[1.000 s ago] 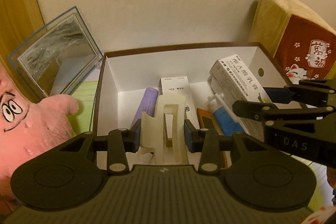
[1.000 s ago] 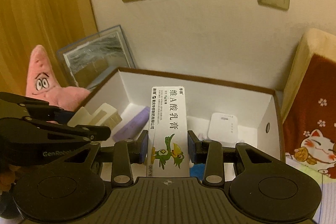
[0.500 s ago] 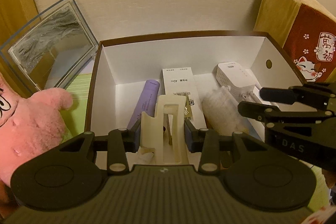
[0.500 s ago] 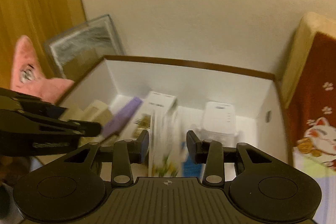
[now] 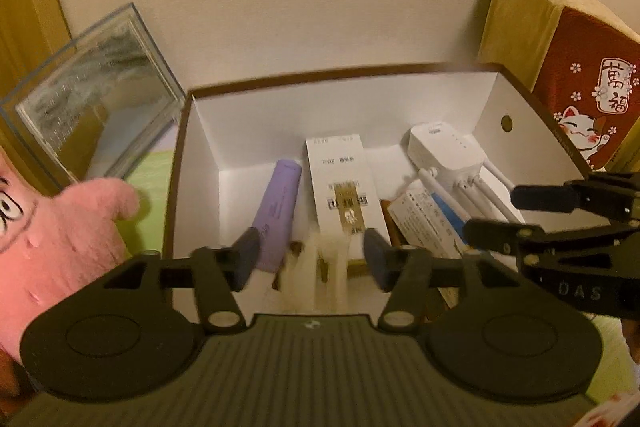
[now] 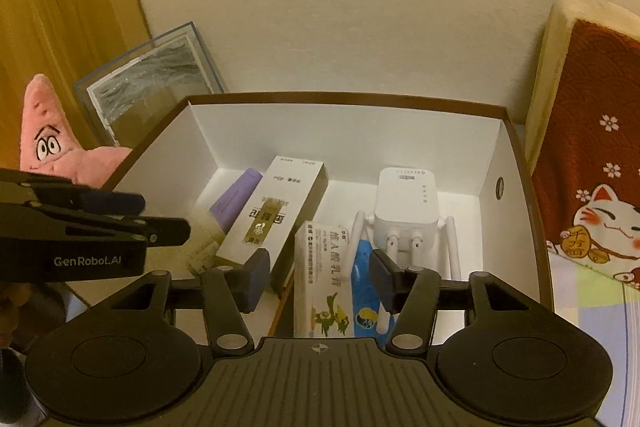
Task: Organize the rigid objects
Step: 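Lower the holder with the left tool while the right tool lowers the medicine box, then open both, then move both tools back toward the clear tray and black cable on the table, then grasp the clear plastic tray with the left tool while the right tool grasps the black cable, then carry the clear tray with the left tool while the right tool carries the black cable into the brown box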
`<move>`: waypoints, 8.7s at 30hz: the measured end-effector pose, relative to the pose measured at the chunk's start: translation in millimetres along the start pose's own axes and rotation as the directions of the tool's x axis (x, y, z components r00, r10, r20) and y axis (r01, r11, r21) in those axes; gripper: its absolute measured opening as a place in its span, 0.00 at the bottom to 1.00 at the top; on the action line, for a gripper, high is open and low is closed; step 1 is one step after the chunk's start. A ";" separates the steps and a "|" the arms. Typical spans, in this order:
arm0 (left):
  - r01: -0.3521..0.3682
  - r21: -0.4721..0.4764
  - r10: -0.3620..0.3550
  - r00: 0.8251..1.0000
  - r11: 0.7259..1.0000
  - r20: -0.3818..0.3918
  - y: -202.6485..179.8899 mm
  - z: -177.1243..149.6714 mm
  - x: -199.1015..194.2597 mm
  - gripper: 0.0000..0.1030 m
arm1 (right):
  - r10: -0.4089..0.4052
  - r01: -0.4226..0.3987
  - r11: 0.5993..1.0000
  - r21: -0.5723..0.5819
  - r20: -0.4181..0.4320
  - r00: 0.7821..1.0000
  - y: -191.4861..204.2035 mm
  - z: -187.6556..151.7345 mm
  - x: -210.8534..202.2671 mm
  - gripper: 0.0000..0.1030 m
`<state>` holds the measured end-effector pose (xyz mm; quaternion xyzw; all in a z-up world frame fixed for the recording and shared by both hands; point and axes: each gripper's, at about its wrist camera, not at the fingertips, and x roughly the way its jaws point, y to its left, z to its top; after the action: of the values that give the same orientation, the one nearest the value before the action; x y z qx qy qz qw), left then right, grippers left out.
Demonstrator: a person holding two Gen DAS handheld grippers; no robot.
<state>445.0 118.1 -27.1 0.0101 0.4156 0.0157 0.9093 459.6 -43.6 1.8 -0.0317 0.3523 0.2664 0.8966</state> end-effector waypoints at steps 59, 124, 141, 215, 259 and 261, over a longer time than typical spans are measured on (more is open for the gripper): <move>0.034 -0.112 -0.034 0.999 0.993 0.004 -26.6 -147.2 -185.0 0.56 | -0.001 -0.004 0.989 0.145 0.039 0.999 18.7 -133.9 -187.8 0.69; -0.052 -0.222 0.011 0.983 0.974 -0.184 -30.7 -191.5 -80.9 0.57 | -0.170 0.176 0.984 0.022 -0.168 0.971 -21.0 -187.7 -83.5 0.69; -0.095 -0.200 0.053 0.977 0.975 -0.206 -20.1 -178.6 -43.7 0.56 | -0.176 0.175 0.984 -0.025 -0.150 0.973 -21.1 -188.1 -67.6 0.58; -0.002 0.045 0.010 0.984 0.999 -0.177 -70.2 -248.3 -122.4 0.50 | -0.017 0.000 0.994 -0.105 -0.155 0.988 57.9 -237.9 -116.8 0.10; -0.044 0.036 0.041 0.995 0.998 0.092 -40.0 -28.2 -101.6 0.50 | 0.121 -0.126 0.990 0.063 0.079 0.989 12.7 -21.9 -89.3 0.10; -0.044 0.029 0.041 0.996 0.999 0.082 -36.7 -17.3 -89.8 0.50 | 0.120 -0.126 0.989 0.082 0.074 0.990 8.2 -10.4 -75.9 0.10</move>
<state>374.0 78.2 28.3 0.0335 0.3780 0.0283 0.9248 402.8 -73.7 44.3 0.0383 0.3335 0.3066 0.8907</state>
